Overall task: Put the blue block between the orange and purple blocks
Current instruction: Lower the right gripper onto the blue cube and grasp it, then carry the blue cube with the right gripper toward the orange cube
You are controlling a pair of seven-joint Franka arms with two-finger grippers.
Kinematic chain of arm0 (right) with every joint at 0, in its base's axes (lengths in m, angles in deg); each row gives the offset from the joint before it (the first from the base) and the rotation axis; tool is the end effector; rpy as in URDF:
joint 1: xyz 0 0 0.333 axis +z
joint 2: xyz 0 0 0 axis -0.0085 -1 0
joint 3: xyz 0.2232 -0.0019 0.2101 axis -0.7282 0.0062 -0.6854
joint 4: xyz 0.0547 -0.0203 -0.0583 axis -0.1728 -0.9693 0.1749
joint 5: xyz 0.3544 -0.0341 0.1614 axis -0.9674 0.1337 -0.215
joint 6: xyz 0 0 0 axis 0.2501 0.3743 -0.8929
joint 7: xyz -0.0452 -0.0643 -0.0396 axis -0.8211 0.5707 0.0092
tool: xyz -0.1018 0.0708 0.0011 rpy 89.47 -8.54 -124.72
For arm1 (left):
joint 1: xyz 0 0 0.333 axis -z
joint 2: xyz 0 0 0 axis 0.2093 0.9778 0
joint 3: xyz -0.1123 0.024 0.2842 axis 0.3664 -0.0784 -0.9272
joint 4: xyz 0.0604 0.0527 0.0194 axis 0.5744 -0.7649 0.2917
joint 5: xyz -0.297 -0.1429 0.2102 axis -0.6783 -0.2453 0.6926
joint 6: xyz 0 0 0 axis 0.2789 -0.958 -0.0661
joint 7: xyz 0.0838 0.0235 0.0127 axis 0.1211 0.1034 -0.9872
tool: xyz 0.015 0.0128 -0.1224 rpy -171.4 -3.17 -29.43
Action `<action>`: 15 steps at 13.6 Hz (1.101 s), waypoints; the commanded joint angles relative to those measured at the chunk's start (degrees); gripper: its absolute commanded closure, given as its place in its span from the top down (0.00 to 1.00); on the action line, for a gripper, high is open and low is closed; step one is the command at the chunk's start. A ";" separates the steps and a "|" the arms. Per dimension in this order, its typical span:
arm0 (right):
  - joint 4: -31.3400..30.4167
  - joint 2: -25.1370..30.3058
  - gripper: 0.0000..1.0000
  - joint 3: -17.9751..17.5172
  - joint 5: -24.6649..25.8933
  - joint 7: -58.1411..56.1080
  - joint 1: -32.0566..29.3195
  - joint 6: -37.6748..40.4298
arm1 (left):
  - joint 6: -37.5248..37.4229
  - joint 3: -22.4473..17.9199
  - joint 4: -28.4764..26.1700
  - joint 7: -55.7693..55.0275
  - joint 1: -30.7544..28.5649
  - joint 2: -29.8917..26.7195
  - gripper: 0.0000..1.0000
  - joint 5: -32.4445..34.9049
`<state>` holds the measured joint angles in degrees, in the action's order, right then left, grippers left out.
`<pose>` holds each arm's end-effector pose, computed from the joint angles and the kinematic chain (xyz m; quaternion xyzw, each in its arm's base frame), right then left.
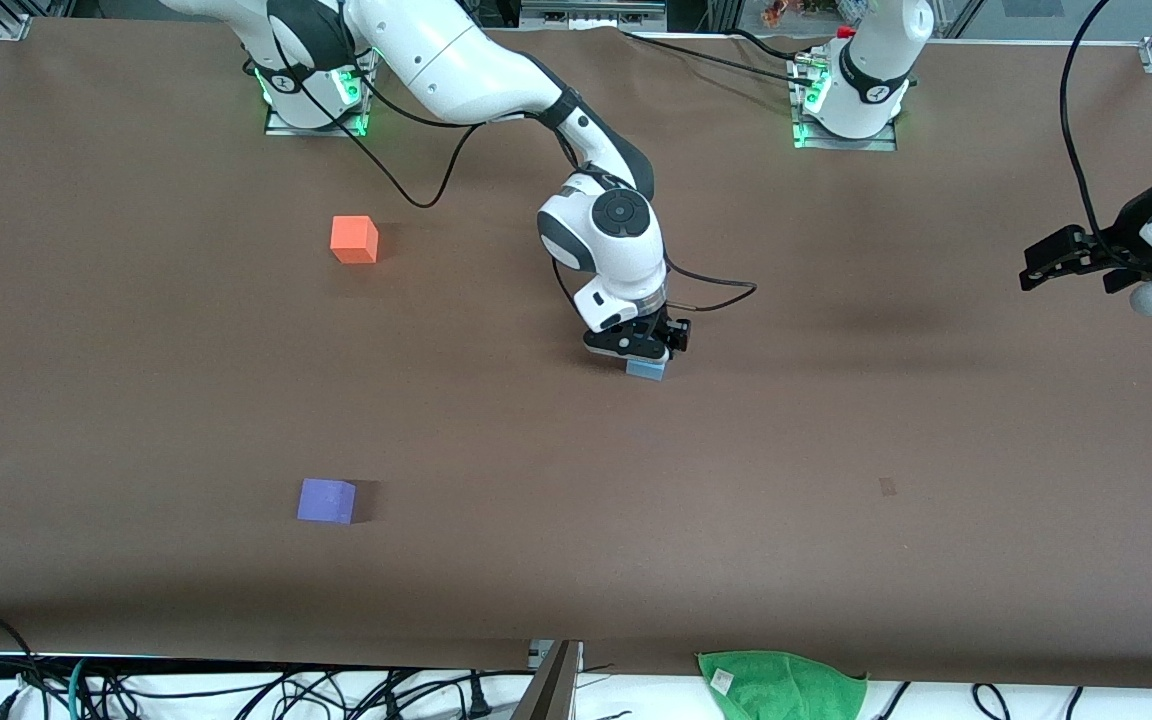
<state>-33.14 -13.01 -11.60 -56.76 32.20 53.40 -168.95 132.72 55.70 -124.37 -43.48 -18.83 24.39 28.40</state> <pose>0.4903 0.6134 0.1715 -0.9817 0.1390 -0.0749 0.1064 0.5671 0.0206 0.5411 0.9997 0.0050 -0.0202 0.0085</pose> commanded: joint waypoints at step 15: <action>-37.17 34.07 0.39 7.97 -5.80 -52.01 -20.31 20.89 | 0.51 -0.10 -0.19 1.59 0.42 -0.28 1.00 -1.14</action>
<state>-56.18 14.03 -6.15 -61.74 -14.69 32.73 -142.06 132.95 55.92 -124.37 -43.38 -18.68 24.47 28.40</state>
